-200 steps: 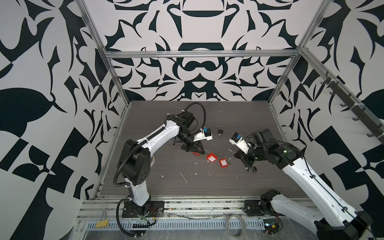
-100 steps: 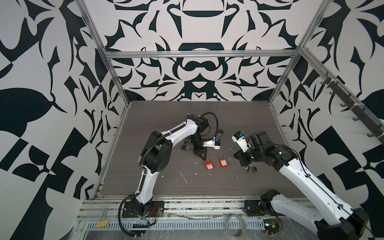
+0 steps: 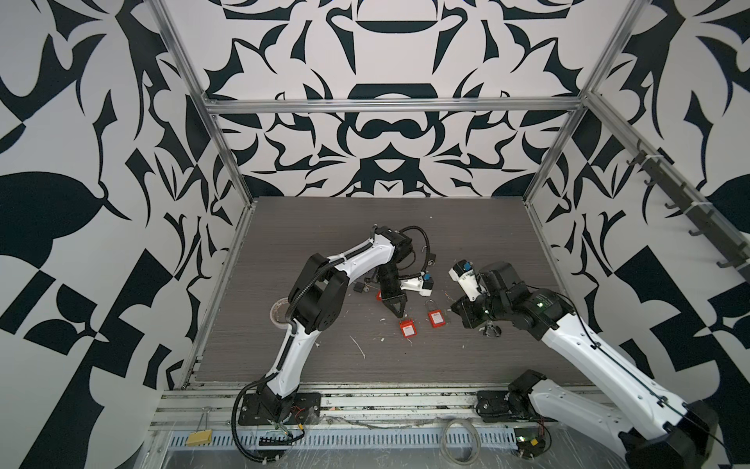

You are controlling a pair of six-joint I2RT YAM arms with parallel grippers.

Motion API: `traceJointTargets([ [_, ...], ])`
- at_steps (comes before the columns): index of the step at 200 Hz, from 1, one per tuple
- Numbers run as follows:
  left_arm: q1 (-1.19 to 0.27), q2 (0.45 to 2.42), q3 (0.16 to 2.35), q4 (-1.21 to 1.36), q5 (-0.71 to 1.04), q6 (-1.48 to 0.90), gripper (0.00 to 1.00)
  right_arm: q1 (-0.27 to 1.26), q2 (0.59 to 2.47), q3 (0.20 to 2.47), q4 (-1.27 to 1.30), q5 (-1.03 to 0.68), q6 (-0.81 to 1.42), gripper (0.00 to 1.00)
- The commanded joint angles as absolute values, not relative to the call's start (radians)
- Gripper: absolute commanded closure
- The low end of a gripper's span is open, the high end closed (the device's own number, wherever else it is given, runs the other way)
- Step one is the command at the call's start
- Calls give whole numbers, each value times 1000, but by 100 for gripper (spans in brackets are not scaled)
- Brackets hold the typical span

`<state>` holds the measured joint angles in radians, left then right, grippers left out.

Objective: Lock with the key

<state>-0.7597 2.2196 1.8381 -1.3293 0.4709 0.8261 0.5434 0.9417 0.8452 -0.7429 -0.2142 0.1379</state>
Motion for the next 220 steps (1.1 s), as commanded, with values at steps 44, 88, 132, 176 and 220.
traceJointTargets([
  [44, -769, 2284, 1900, -1339, 426, 784, 89, 676, 907, 832, -760, -110, 257, 100],
  [88, -769, 2321, 1953, -1324, 443, 767, 83, 777, 903, 816, -749, -85, 380, 100],
  [132, -762, 2330, 1975, -1294, 448, 745, 72, 862, 966, 788, -702, -43, 439, 100],
  [176, -654, 2175, 1831, -1106, 601, 663, 49, 880, 964, 728, -579, -69, 521, 100],
  [220, -527, 1911, 1544, -718, 714, 506, 42, 883, 1019, 722, -556, -73, 549, 100],
])
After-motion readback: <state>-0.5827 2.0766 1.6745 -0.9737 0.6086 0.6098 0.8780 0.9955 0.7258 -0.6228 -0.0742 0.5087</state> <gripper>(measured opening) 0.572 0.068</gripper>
